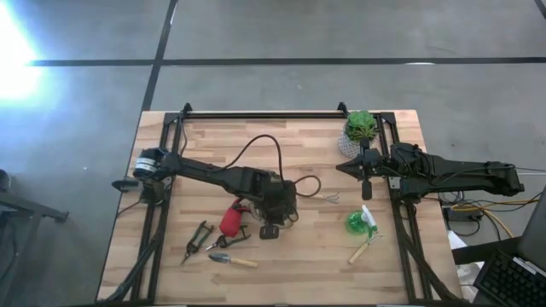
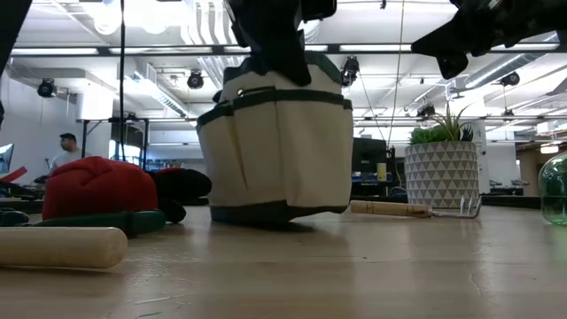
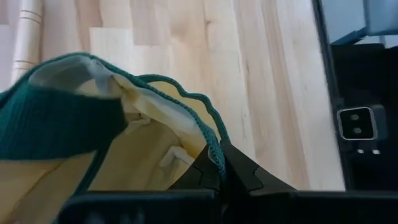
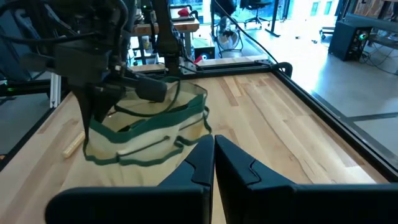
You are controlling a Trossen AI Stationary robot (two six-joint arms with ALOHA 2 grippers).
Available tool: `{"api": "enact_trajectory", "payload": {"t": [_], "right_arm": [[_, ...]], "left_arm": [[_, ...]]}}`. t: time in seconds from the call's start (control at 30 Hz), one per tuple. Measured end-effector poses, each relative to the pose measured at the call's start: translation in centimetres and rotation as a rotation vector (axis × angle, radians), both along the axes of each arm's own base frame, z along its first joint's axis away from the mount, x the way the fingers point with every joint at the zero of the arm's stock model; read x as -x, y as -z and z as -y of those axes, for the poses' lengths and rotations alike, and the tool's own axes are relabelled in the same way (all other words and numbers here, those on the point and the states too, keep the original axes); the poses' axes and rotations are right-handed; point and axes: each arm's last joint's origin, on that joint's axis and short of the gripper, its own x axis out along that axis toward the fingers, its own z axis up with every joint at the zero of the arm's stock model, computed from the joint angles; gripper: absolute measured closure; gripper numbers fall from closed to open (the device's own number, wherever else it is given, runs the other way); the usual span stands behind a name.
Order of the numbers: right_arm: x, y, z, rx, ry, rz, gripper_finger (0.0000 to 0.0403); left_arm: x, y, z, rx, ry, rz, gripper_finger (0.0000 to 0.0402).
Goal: Pick & Place Garden tools in Gardening bag
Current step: Prepare the light brown gardening bag on the table
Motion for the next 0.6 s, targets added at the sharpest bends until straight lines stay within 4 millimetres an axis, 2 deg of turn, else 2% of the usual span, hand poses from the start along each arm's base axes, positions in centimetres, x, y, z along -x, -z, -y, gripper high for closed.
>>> {"api": "enact_trajectory", "payload": {"t": [0.3,0.6], "right_arm": [[0.0,0.0,0.0,0.000,0.000,0.000,0.0394],[0.0,0.0,0.0,0.000,0.000,0.000,0.0394]], "left_arm": [[-0.6,-0.4,0.4,-0.004,0.032,0.090,0.0401],[-0.7,-1.1,-0.8,-0.054,0.019,0.094,0.0401]]}}
